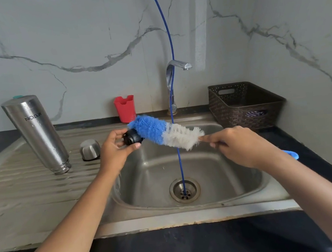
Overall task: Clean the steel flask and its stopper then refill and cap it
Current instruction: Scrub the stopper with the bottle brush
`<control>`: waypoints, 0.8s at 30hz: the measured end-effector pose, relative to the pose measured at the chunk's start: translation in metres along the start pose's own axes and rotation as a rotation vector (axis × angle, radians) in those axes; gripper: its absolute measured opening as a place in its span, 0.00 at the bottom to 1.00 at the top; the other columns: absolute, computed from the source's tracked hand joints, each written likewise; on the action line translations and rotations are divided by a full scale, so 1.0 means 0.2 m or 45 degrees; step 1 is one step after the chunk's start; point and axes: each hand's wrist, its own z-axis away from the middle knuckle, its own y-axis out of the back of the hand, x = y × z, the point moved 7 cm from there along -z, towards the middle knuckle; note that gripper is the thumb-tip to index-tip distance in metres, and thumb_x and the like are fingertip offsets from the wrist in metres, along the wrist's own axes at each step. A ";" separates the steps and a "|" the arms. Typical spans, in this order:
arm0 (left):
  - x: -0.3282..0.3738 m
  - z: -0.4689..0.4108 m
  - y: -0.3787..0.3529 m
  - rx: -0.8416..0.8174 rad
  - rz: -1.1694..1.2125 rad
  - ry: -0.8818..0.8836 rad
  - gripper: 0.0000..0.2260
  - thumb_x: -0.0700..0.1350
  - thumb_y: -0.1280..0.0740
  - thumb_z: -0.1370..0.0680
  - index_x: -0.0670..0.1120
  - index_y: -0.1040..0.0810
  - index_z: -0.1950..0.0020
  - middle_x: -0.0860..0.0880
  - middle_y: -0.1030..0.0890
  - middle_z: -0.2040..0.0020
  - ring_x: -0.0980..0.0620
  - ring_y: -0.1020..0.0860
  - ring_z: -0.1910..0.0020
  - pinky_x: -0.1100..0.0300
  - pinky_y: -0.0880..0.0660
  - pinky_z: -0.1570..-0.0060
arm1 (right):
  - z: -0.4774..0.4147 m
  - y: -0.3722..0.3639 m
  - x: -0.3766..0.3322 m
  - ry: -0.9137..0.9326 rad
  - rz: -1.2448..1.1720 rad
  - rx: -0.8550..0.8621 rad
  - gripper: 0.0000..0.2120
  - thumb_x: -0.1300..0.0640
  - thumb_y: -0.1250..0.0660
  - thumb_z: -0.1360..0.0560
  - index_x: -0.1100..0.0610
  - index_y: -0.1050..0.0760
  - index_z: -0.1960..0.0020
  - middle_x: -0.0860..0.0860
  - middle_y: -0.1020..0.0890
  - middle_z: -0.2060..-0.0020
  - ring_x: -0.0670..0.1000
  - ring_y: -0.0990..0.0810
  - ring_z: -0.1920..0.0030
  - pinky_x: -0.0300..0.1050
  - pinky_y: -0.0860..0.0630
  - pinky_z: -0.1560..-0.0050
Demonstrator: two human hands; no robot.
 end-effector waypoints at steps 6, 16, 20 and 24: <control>-0.08 0.01 -0.02 0.024 0.356 0.282 0.11 0.38 0.26 0.28 0.45 0.25 0.50 0.44 0.19 0.51 0.47 0.19 0.54 0.58 0.20 0.53 | 0.05 0.02 -0.02 -0.046 -0.005 0.097 0.20 0.55 0.44 0.20 0.37 0.30 0.33 0.46 0.19 0.42 0.54 0.20 0.45 0.49 0.24 0.47; -0.13 0.04 -0.02 0.036 0.938 0.633 0.05 0.42 0.34 0.22 0.40 0.24 0.51 0.45 0.15 0.62 0.50 0.16 0.62 0.62 0.19 0.58 | 0.11 -0.06 0.08 -0.171 -0.043 0.131 0.18 0.54 0.43 0.19 0.36 0.29 0.34 0.44 0.17 0.46 0.52 0.20 0.53 0.46 0.27 0.57; -0.08 0.01 0.00 0.075 0.805 0.335 0.08 0.34 0.34 0.23 0.45 0.27 0.48 0.50 0.17 0.55 0.53 0.17 0.58 0.61 0.20 0.58 | 0.06 -0.16 0.04 -0.250 -0.696 -0.094 0.16 0.57 0.41 0.19 0.42 0.26 0.36 0.41 0.21 0.65 0.38 0.26 0.71 0.33 0.28 0.66; 0.02 0.02 0.02 0.131 0.409 -0.075 0.20 0.30 0.29 0.29 0.51 0.31 0.50 0.49 0.24 0.44 0.54 0.20 0.51 0.63 0.22 0.49 | 0.04 -0.32 -0.06 -0.431 -1.285 -0.359 0.15 0.60 0.43 0.18 0.48 0.26 0.36 0.49 0.31 0.75 0.42 0.40 0.82 0.34 0.42 0.82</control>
